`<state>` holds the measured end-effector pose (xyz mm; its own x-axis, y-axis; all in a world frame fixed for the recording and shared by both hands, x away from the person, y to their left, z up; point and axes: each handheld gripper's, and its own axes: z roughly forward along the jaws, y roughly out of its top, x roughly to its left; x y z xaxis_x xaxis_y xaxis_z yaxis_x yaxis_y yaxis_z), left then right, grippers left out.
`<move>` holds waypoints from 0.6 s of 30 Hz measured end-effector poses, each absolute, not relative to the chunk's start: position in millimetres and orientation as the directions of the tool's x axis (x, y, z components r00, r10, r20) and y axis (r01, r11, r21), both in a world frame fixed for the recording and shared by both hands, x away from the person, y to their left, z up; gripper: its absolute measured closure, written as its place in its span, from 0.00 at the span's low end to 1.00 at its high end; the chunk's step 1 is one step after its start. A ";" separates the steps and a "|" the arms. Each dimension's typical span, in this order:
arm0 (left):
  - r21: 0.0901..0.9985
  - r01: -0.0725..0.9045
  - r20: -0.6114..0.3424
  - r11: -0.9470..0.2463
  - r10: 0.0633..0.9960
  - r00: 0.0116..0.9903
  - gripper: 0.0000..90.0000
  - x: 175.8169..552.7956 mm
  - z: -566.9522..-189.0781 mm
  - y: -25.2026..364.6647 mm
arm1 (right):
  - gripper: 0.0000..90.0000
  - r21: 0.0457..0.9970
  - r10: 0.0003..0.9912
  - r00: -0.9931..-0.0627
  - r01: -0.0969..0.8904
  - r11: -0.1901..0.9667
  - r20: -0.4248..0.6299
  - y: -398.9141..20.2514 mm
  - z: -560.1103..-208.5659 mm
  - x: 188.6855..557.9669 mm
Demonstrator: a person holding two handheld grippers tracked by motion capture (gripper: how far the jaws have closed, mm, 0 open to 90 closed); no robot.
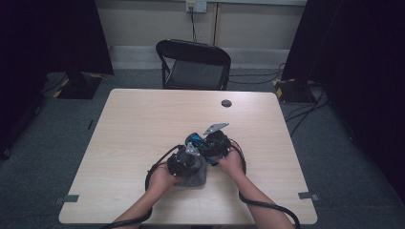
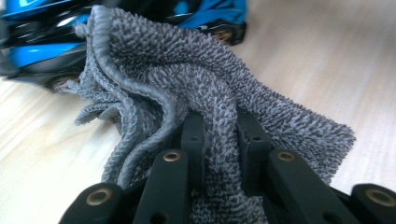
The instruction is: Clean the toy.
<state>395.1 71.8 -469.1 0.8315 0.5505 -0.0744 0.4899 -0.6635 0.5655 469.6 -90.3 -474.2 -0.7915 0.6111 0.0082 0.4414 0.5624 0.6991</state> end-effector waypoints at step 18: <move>0.567 0.451 -0.075 -0.689 0.502 0.862 0.85 385.3 -468.3 50.8 | 0.49 0.708 0.614 -0.789 0.442 0.551 0.015 -91.4 -475.1 469.5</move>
<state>385.3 50.8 -468.3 0.8617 0.5018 -0.0754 0.4509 -0.6890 0.5674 469.5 -91.4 -475.1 -0.7893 0.6139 0.0153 0.4421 0.5509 0.7079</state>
